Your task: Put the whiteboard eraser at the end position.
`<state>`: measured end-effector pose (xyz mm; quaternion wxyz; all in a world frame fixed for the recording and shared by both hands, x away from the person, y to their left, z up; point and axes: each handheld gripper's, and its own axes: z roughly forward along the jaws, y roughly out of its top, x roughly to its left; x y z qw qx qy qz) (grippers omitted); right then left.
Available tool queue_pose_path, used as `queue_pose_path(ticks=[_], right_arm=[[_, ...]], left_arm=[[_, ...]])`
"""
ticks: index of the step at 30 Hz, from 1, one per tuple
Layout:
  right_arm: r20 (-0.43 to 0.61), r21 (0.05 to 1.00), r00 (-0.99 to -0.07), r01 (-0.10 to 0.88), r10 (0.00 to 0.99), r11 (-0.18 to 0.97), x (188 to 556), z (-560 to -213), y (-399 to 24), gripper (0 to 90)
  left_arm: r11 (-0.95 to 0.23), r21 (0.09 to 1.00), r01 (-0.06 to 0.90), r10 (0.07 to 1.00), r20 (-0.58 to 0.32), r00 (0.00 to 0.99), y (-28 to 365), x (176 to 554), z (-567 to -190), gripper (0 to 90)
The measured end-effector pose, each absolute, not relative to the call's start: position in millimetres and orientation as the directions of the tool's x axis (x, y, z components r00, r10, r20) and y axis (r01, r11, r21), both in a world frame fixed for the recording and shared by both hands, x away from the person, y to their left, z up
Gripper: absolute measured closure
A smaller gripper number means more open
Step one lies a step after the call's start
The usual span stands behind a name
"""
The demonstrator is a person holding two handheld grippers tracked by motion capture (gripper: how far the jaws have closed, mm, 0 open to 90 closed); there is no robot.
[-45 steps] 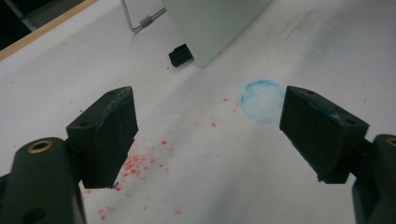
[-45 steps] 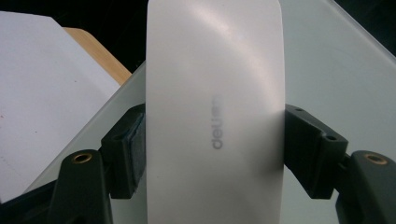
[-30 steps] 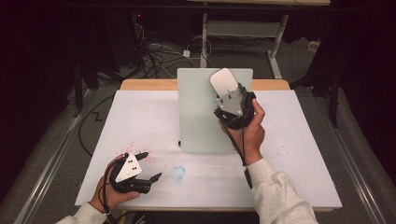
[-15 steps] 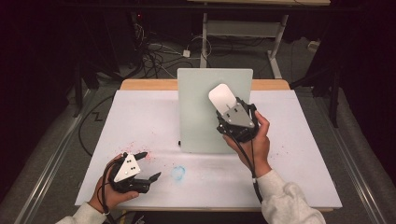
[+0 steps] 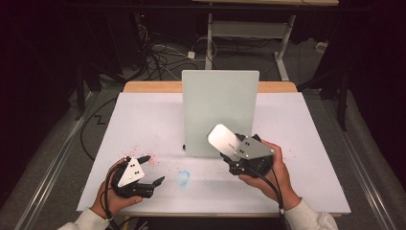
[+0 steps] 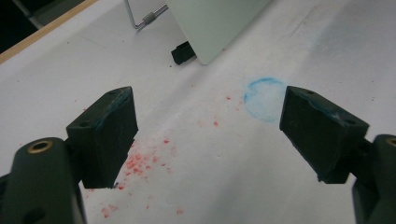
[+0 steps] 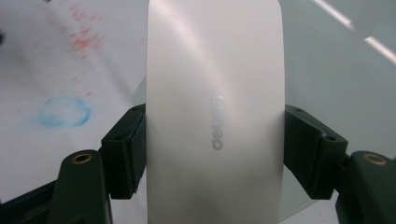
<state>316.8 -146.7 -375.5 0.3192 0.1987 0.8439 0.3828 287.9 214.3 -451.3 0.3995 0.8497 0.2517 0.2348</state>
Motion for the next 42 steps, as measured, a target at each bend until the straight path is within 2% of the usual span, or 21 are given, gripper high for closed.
queue_pose_path(ticks=[4,8,12,25,33,37,42], right_arm=[[-0.334,0.714,-0.804,0.125,0.492,0.689,314,-386,-149,31.1],[-0.324,0.65,-0.844,0.129,0.427,0.749,312,-401,-146,31.1],[-0.264,0.608,-0.892,0.141,0.367,0.781,311,-412,-143,31.2],[-0.223,0.44,-0.949,0.105,0.222,0.892,322,-434,-122,31.1],[-0.225,0.401,-0.96,0.063,0.165,0.914,320,-446,-107,30.8],[-0.225,0.42,-0.96,0.061,0.169,0.905,319,-446,-109,30.5],[-0.22,0.503,-0.952,0.077,0.214,0.861,317,-436,-115,29.2]], left_arm=[[-0.555,0.797,0.239,0.615,0.2,0.763,215,288,-451,18.4],[-0.558,0.795,0.239,0.614,0.202,0.763,215,288,-452,18.4],[-0.56,0.793,0.238,0.612,0.203,0.764,214,288,-451,18.4],[-0.572,0.786,0.233,0.606,0.214,0.766,213,290,-453,18.4],[-0.569,0.785,0.244,0.607,0.201,0.769,213,289,-453,18.4],[-0.573,0.783,0.244,0.605,0.202,0.77,213,289,-454,18.4],[-0.572,0.784,0.243,0.605,0.203,0.77,213,289,-453,18.4]])
